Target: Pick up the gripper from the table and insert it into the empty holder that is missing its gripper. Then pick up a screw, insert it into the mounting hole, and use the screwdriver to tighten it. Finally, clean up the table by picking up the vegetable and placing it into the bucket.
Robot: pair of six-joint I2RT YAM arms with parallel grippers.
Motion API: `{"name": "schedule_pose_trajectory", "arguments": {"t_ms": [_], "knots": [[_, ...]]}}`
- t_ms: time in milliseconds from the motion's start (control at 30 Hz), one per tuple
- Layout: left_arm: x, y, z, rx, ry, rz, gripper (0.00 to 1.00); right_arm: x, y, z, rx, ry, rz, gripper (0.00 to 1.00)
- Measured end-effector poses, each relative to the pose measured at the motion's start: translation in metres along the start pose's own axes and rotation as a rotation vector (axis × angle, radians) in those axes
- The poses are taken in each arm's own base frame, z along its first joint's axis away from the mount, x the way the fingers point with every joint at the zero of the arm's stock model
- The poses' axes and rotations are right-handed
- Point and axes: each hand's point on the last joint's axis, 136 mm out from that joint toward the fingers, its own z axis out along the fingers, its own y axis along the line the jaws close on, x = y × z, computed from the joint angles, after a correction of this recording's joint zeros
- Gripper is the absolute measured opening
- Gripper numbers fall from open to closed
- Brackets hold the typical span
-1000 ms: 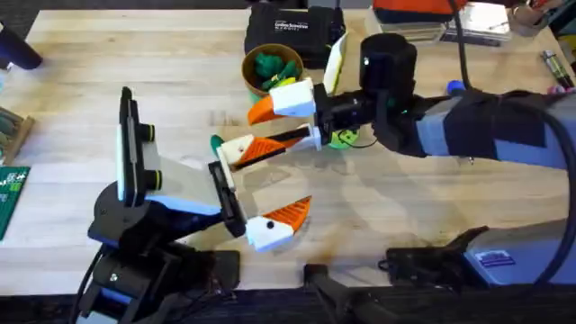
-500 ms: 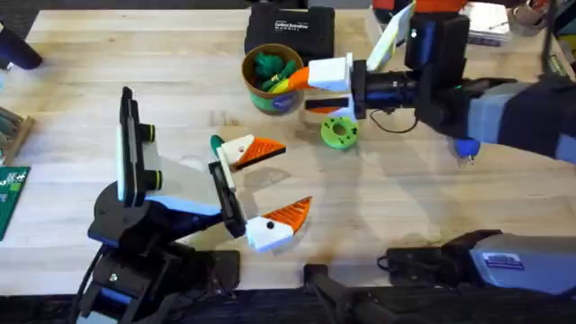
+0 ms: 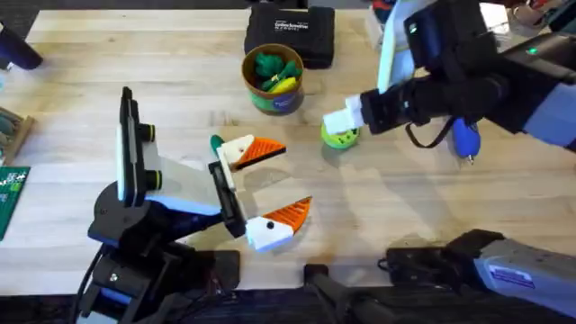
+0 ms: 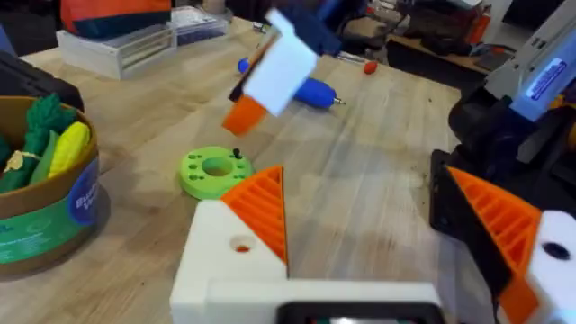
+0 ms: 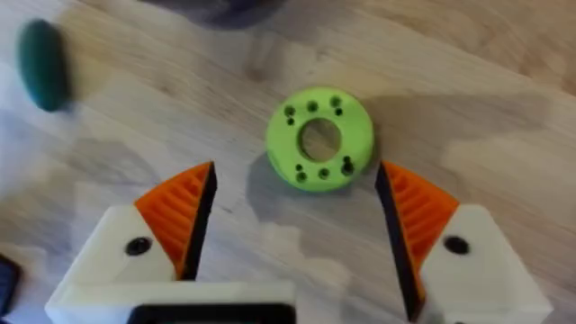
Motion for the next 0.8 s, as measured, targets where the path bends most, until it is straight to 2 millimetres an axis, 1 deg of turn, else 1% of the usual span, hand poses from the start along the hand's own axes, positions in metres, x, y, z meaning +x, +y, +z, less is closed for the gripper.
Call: {"name": "schedule_pose_trajectory", "arguments": {"t_ms": [100,133,333,533,600,633,667,800], "knots": [[0.000,0.000,0.000,0.000,0.000,0.000,0.986,0.010,-0.013,0.007,0.097,0.051,-0.078,0.994],[0.000,0.000,0.000,0.000,0.000,0.000,0.986,0.015,-0.024,0.016,0.154,0.090,-0.113,0.984],[0.000,0.000,0.000,0.000,0.000,0.000,0.985,0.026,-0.035,0.032,0.200,0.161,-0.135,0.866],[0.000,0.000,0.000,0.000,0.000,0.000,0.985,0.031,-0.040,0.043,0.213,0.193,-0.136,0.591],[0.000,0.000,0.000,0.000,0.000,0.000,0.985,0.031,-0.040,0.045,0.212,0.198,-0.132,0.557],[0.000,0.000,0.000,0.000,0.000,0.000,0.985,0.032,-0.040,0.046,0.211,0.200,-0.131,0.517],[0.000,0.000,0.000,0.000,0.000,0.000,0.985,0.032,-0.039,0.046,0.208,0.202,-0.131,0.454],[0.000,0.000,0.000,0.000,0.000,0.000,0.985,0.025,-0.036,0.049,0.193,0.170,-0.128,0.355]]}}
